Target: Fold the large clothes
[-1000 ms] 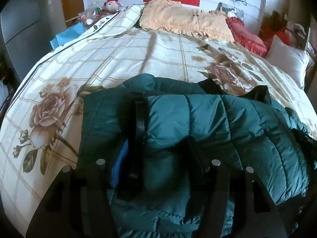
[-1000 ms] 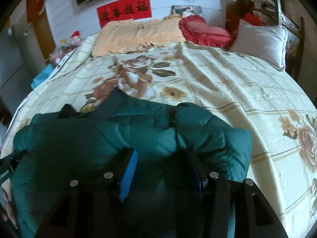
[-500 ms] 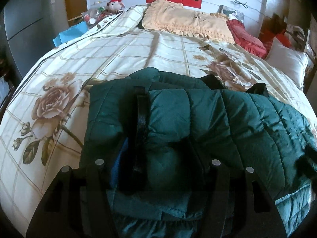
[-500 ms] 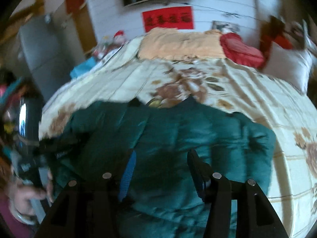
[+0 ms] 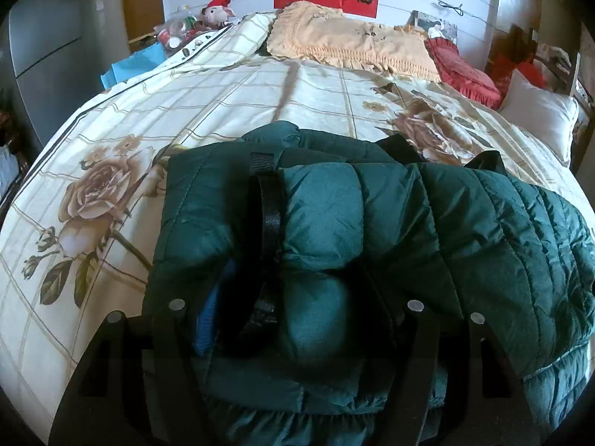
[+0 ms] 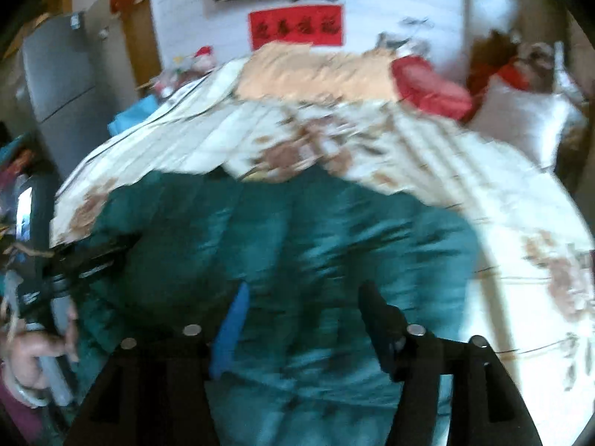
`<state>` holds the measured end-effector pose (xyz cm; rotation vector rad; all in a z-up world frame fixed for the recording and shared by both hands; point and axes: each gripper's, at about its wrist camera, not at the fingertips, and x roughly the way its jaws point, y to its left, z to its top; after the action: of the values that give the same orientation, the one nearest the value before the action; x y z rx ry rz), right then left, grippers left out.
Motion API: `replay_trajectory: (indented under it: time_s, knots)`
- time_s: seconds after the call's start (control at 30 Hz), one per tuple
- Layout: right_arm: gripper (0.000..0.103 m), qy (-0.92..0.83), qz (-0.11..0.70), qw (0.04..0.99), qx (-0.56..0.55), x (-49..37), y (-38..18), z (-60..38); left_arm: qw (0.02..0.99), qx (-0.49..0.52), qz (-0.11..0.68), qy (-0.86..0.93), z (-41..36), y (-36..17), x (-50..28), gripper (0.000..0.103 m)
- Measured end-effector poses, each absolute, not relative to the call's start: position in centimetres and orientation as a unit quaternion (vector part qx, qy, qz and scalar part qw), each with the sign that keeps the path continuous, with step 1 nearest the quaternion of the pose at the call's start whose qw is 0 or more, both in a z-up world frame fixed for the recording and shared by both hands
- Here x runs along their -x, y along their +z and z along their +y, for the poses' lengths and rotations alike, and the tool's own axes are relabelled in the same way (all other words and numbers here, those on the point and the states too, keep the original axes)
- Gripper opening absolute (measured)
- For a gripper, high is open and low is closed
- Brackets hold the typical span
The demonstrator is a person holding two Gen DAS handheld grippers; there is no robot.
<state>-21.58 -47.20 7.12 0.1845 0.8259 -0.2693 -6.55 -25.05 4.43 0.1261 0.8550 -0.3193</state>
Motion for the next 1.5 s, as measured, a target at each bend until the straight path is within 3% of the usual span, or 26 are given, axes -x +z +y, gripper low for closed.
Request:
replay_trajectory:
  time_s: [0.23, 0.57, 0.67, 0.77, 1.1, 1.5]
  knots:
    - [0.062, -0.162, 0.448, 0.876, -0.077, 22.1, 2.7, -50.4, 0.897, -0.064, 0.409, -0.156, -25.1, 4.4, 6.5, 0.073]
    - [0.062, -0.178, 0.389, 0.899, -0.096, 24.9, 6.6, -49.8, 0.900, -0.069, 0.403, -0.151, -25.5, 4.2, 6.6, 0.073]
    - [0.062, -0.206, 0.445, 0.868, -0.078, 23.3, 3.9, -50.5, 0.900, -0.067, 0.403, -0.153, -25.5, 4.2, 6.6, 0.074]
    - [0.062, -0.190, 0.448, 0.865, -0.119, 23.1, 2.4, -51.7, 0.894, -0.066, 0.412, -0.163, -25.1, 4.5, 6.7, 0.074]
    - [0.062, -0.178, 0.427, 0.875, -0.145, 28.7, 6.8, -50.9, 0.894, -0.034, 0.406, -0.184, -19.3, 7.9, 10.3, 0.074]
    - [0.067, -0.133, 0.453, 0.862, -0.182, 35.8, 5.7, -48.3, 0.905, -0.015, 0.389, -0.170, -11.2, 9.3, 17.0, 0.074]
